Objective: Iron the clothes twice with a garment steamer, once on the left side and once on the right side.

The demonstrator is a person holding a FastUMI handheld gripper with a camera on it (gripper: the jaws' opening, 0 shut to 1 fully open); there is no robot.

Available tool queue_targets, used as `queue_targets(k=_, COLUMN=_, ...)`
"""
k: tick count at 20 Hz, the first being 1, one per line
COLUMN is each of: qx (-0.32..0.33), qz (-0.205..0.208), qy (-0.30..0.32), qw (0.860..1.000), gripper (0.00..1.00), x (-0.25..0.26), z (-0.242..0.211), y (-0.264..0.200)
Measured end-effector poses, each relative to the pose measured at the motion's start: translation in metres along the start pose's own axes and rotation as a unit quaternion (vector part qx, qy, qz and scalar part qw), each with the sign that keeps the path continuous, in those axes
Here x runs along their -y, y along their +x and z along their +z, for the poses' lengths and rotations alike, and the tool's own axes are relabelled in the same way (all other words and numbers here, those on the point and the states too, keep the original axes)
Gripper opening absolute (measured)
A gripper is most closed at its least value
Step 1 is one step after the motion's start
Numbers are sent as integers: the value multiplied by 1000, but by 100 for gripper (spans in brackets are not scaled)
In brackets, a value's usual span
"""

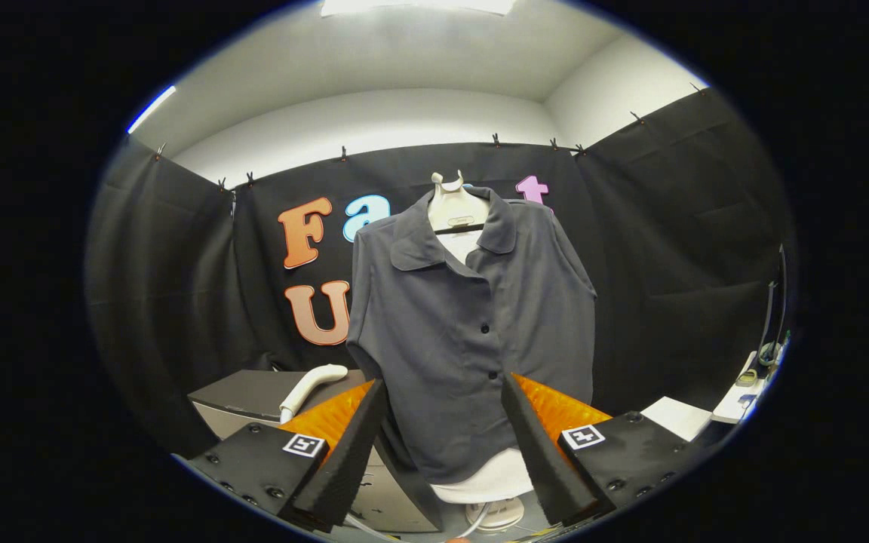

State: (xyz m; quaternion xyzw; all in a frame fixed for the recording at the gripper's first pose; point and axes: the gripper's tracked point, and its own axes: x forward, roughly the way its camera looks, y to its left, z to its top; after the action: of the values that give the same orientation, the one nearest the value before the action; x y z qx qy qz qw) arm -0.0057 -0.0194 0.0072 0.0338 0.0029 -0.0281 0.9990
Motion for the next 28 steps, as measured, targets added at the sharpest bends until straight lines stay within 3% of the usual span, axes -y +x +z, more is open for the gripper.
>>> queue_targets(k=5, qx=-7, qz=1, qy=-2, qw=1000, gripper=98, x=-10, z=-4, y=5)
queue_targets(k=12, qx=-23, qz=42, qy=-11, qw=999, gripper=98, x=-55, z=-17, y=19)
queue_targets(k=21, qx=-58, qz=153, qy=4, qw=986, gripper=98, x=-178, z=-32, y=66)
queue_targets(k=28, qx=-109, qz=168, qy=-40, qw=979, gripper=98, x=-269, z=-74, y=132)
